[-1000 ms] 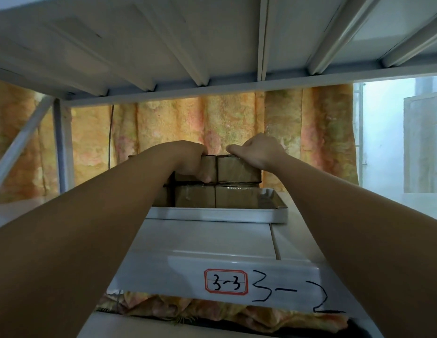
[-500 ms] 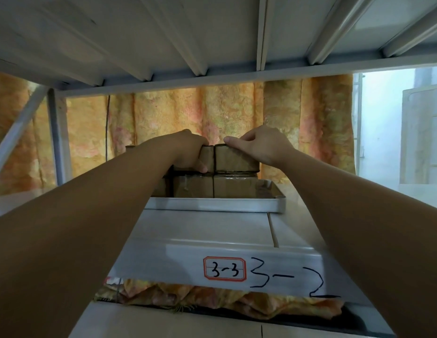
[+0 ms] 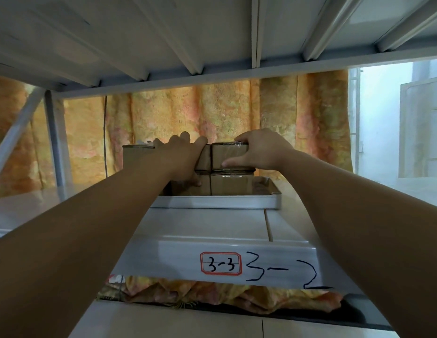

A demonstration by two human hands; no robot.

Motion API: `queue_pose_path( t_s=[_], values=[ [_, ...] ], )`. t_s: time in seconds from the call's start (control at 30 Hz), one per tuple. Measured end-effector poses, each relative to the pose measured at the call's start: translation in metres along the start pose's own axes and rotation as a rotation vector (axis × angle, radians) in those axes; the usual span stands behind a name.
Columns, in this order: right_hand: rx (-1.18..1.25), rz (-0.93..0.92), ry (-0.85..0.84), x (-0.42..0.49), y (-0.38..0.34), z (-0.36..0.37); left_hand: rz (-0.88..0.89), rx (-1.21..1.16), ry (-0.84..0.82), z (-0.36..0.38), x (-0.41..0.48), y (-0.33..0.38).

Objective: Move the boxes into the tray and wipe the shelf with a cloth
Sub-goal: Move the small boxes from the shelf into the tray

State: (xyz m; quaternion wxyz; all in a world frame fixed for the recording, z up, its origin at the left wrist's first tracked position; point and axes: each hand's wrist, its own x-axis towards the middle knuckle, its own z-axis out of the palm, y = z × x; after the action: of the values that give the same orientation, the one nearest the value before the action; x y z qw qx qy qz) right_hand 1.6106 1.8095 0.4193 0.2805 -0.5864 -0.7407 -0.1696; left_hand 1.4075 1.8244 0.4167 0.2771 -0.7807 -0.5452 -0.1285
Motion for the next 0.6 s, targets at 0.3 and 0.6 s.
queue_pose_path(
  t_s=[0.3,0.6],
  values=[
    [0.121,-0.027,0.092,-0.002,0.001,-0.001,0.141,-0.165,0.352,0.018,-0.005,0.019],
    [0.057,-0.040,0.017,-0.001,-0.001,-0.001,0.149,-0.229,0.364,0.020,-0.009,0.020]
  ],
)
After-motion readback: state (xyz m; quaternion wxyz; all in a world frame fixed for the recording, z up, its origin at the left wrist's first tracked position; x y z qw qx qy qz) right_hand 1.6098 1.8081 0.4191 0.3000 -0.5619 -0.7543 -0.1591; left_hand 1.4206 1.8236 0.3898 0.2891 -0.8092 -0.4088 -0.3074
